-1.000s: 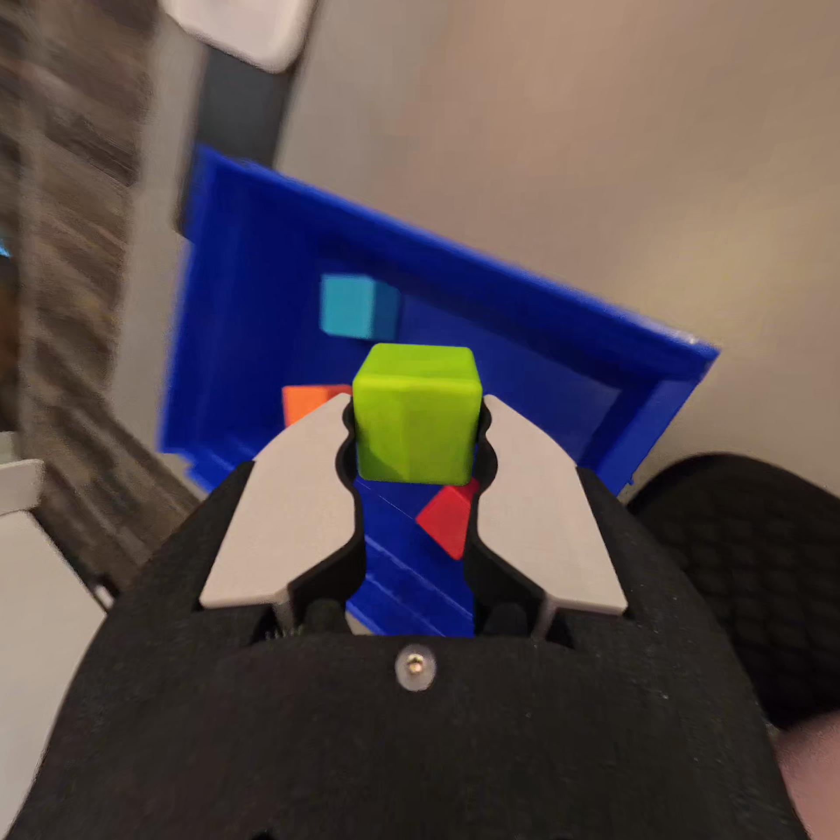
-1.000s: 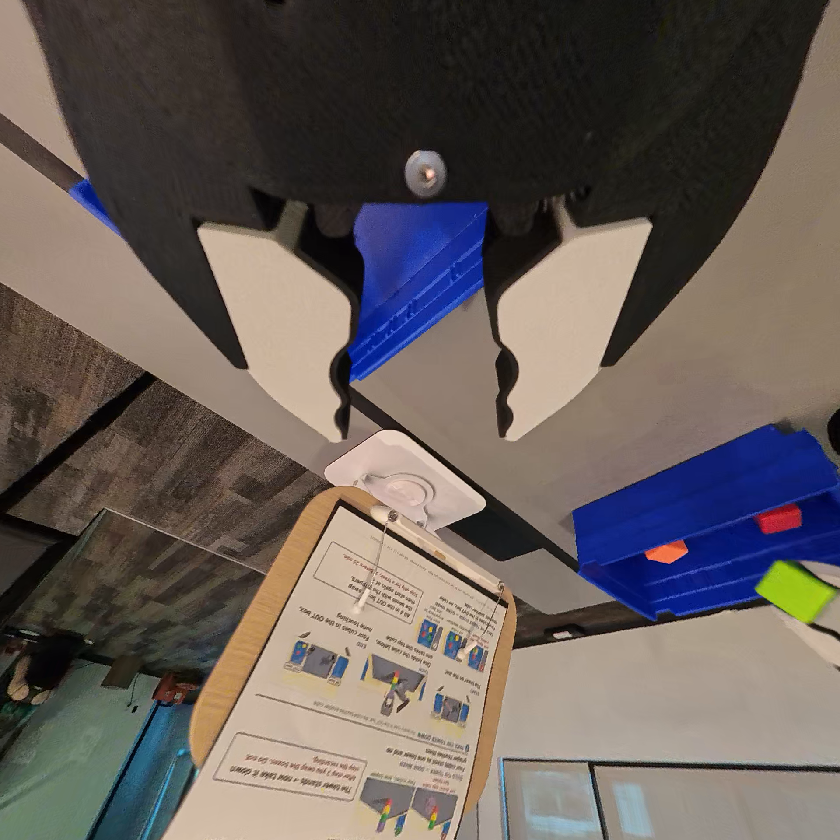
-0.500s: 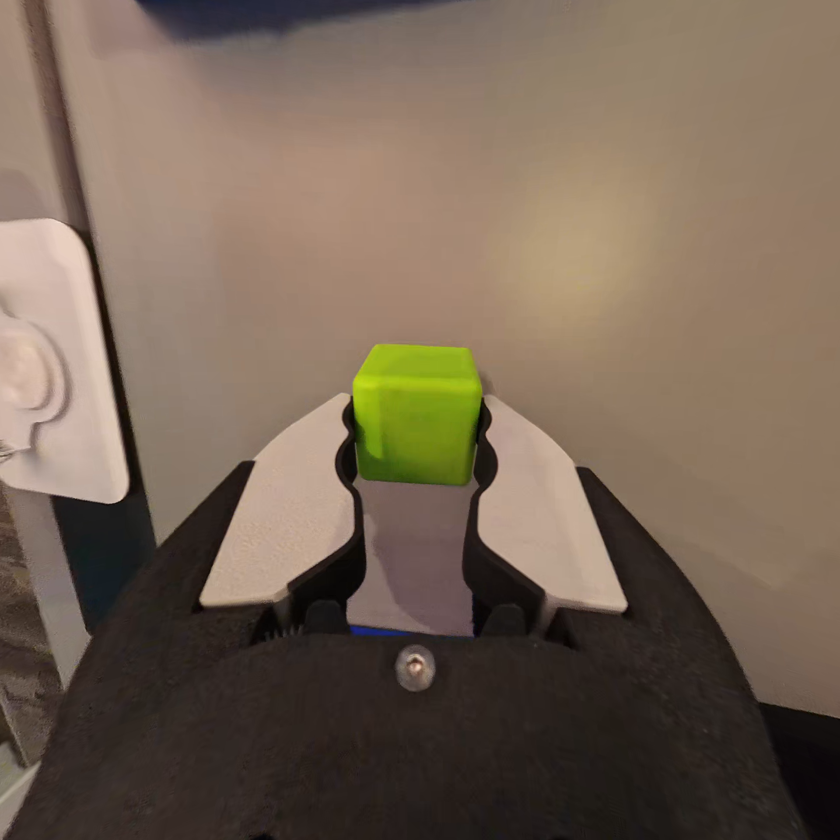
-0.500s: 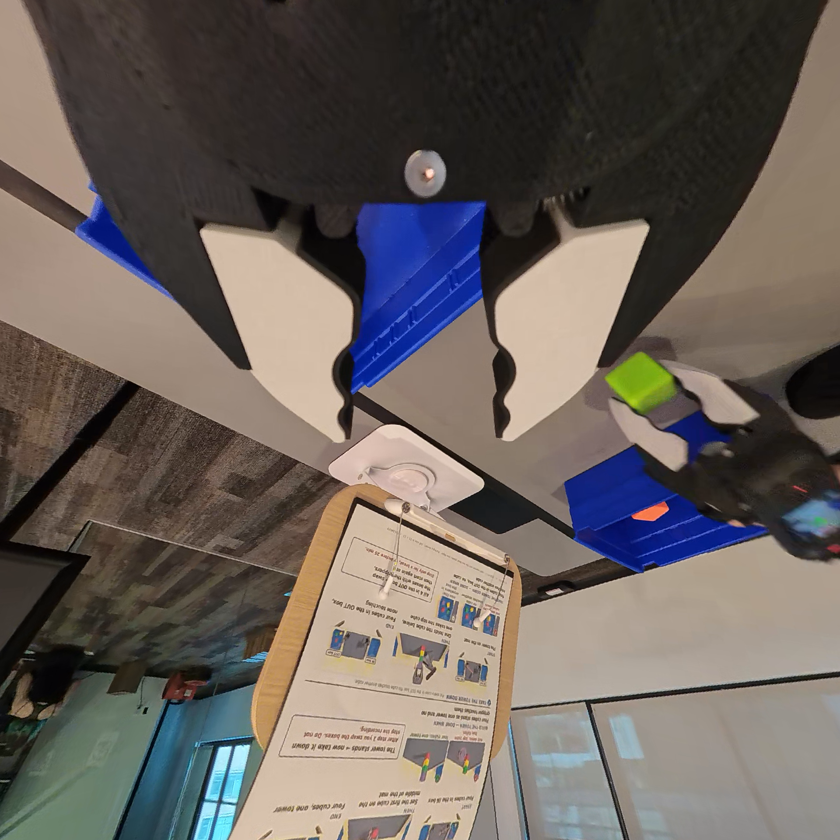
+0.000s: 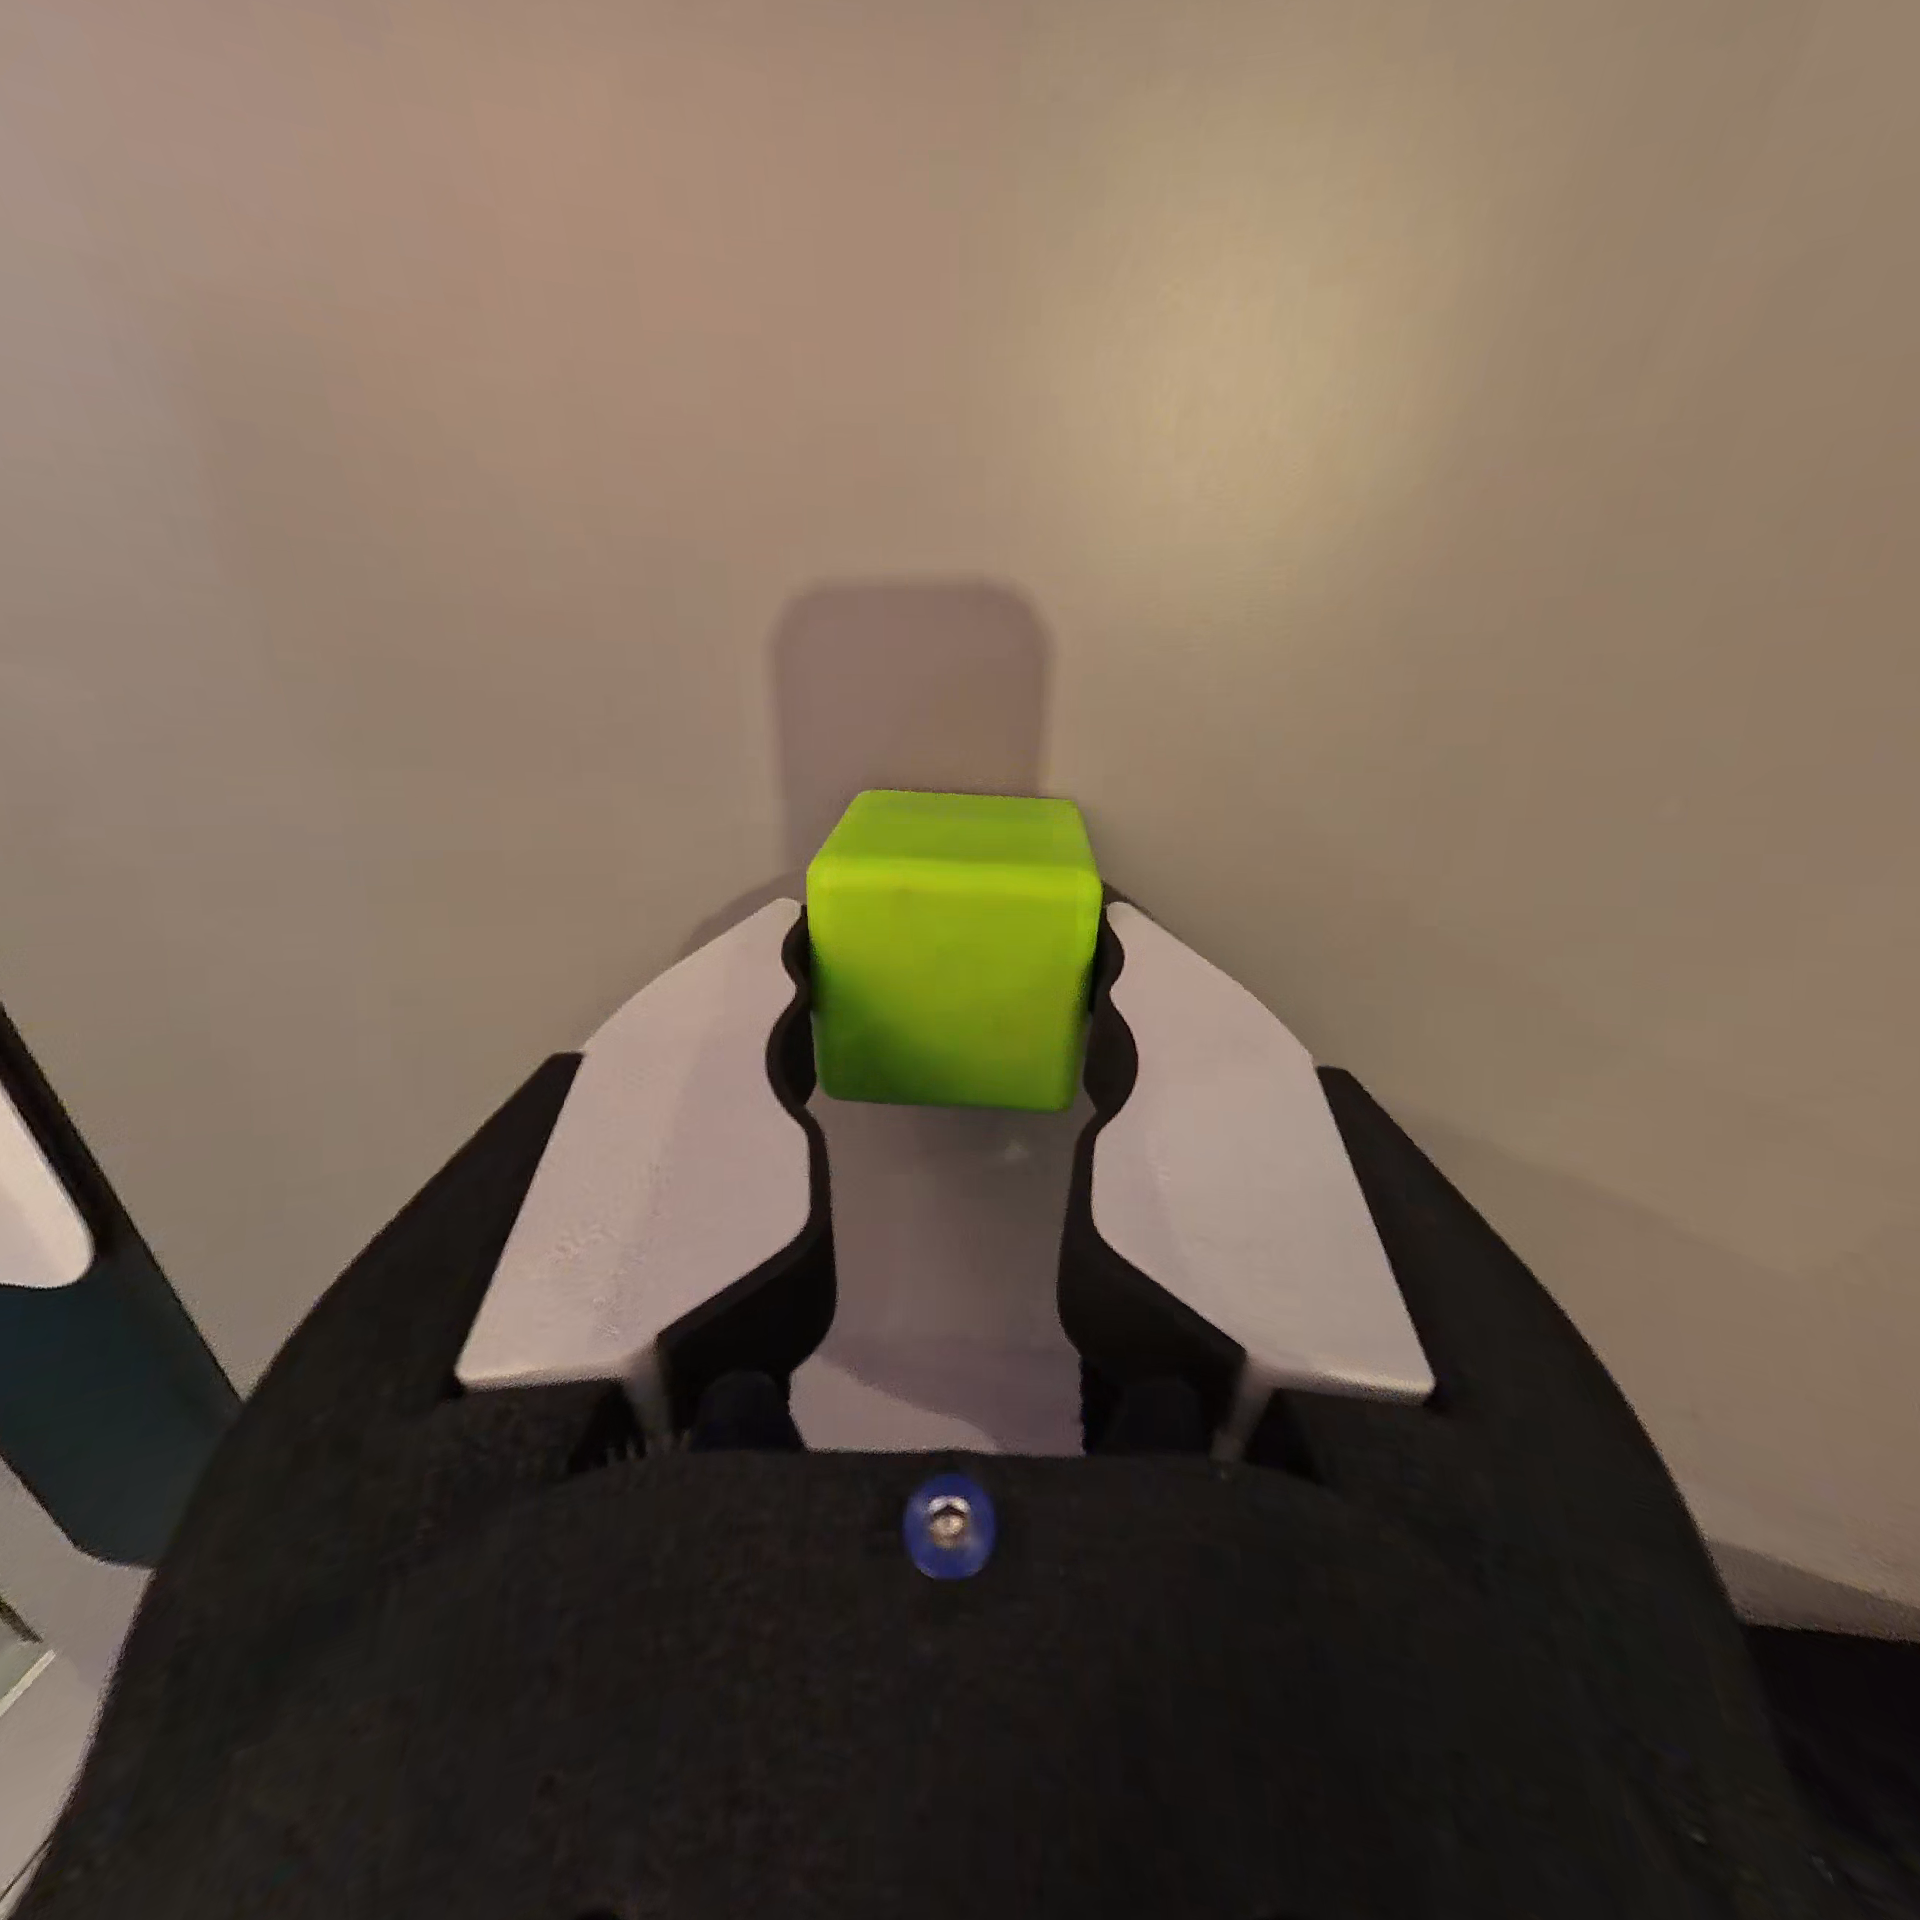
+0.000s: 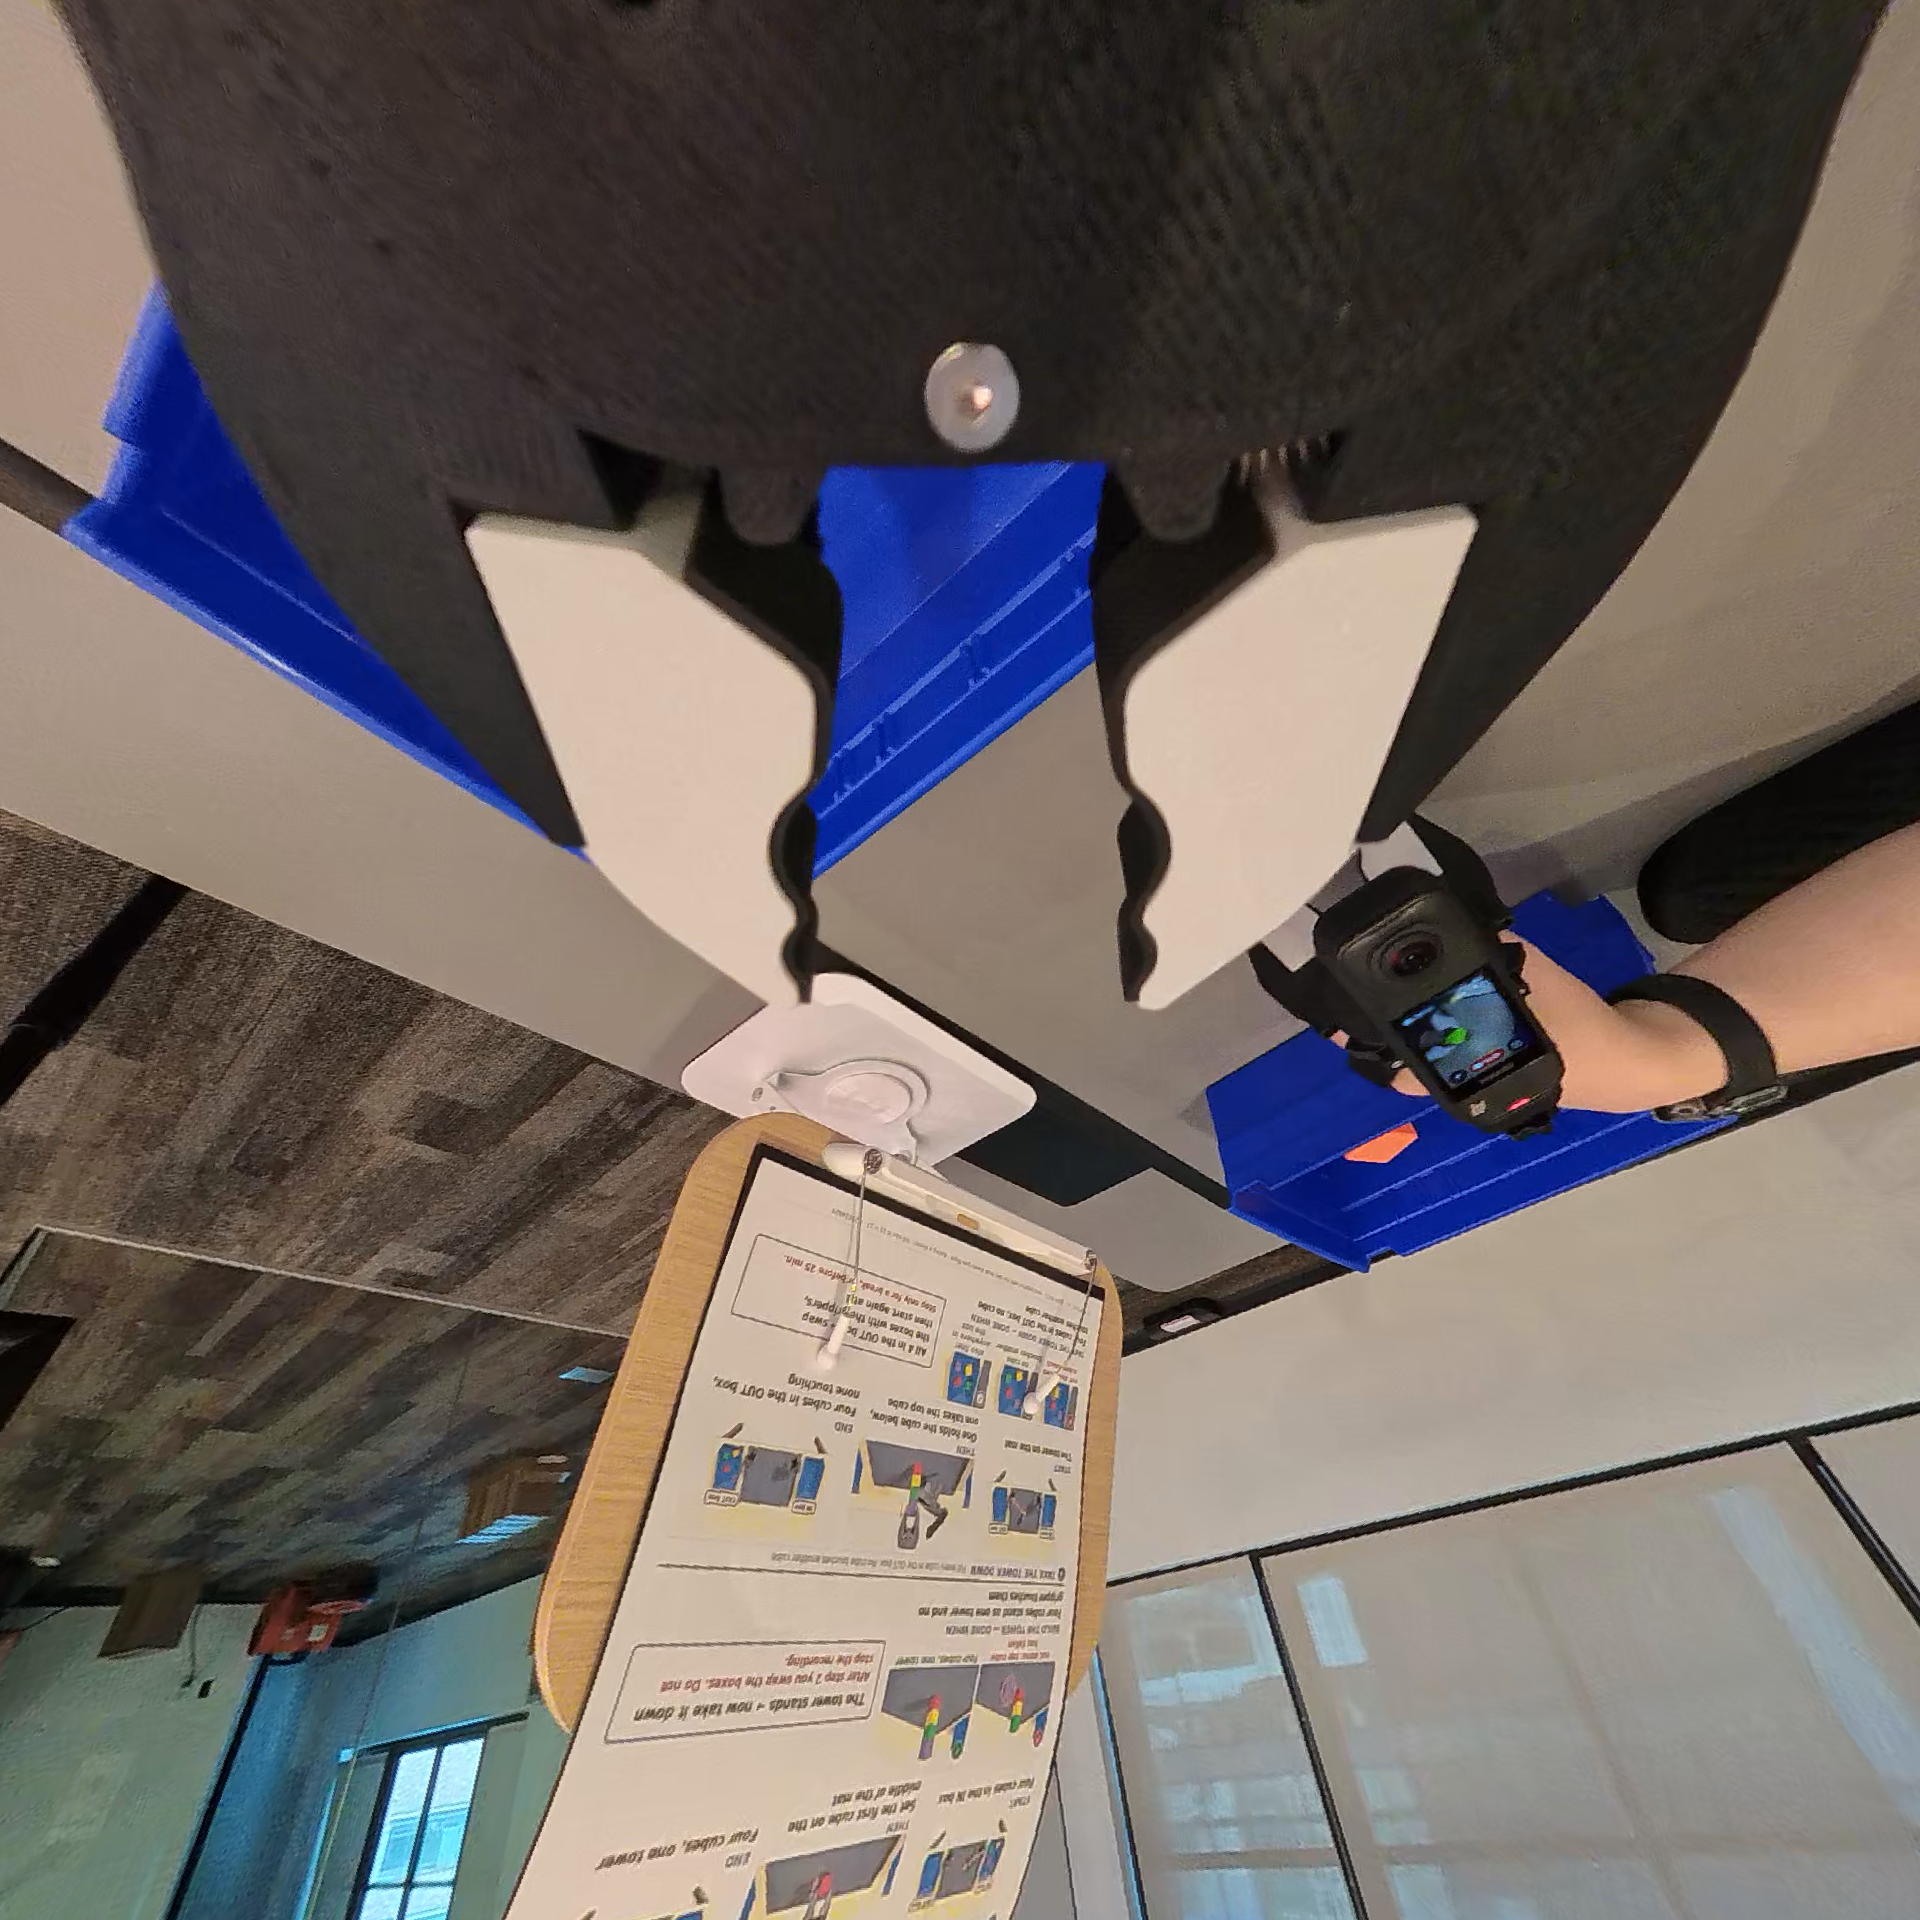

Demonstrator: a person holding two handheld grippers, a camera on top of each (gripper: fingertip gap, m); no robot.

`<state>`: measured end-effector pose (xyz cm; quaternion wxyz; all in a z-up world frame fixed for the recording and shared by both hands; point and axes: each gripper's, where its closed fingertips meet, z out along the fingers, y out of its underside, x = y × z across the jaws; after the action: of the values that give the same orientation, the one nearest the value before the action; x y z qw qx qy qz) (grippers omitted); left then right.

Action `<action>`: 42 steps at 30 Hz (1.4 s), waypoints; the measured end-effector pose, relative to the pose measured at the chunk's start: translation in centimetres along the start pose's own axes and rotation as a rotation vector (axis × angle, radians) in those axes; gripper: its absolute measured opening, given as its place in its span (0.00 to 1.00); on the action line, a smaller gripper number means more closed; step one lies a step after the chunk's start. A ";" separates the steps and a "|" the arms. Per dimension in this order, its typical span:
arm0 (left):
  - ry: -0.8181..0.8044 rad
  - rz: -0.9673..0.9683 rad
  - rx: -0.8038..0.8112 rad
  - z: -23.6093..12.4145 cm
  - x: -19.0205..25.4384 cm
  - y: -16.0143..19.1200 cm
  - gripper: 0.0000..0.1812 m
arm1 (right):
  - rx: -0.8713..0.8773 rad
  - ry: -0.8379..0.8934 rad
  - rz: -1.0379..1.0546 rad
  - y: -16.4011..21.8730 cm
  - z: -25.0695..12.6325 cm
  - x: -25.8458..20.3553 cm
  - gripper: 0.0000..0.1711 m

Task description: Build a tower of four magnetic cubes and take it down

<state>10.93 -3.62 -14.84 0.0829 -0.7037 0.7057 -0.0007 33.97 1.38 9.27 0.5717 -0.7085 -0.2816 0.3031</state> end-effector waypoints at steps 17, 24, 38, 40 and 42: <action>-0.571 -0.607 0.196 -19.9 -2.3 19.8 0.29 | 0.054 -0.086 0.078 -1.0 -1.2 -1.1 0.34; -0.380 -1.100 0.159 -13.3 2.6 29.1 0.29 | 0.008 -0.081 0.011 -0.9 0.0 -2.3 0.35; -0.287 -1.239 -0.161 -6.2 4.7 34.4 0.32 | -0.028 -0.089 0.019 0.0 0.4 -2.2 0.35; -0.275 -1.251 -0.170 -5.8 4.7 34.4 0.29 | -0.034 -0.088 0.018 0.1 0.6 -2.1 0.35; -0.262 -1.244 -0.189 -5.8 4.8 34.5 0.29 | -0.039 -0.095 0.020 0.2 0.7 -2.2 0.34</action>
<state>-23.97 -8.71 -13.78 0.0903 -0.9800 0.1465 0.0996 32.05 0.16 9.16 0.5406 -0.7072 -0.3071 0.3366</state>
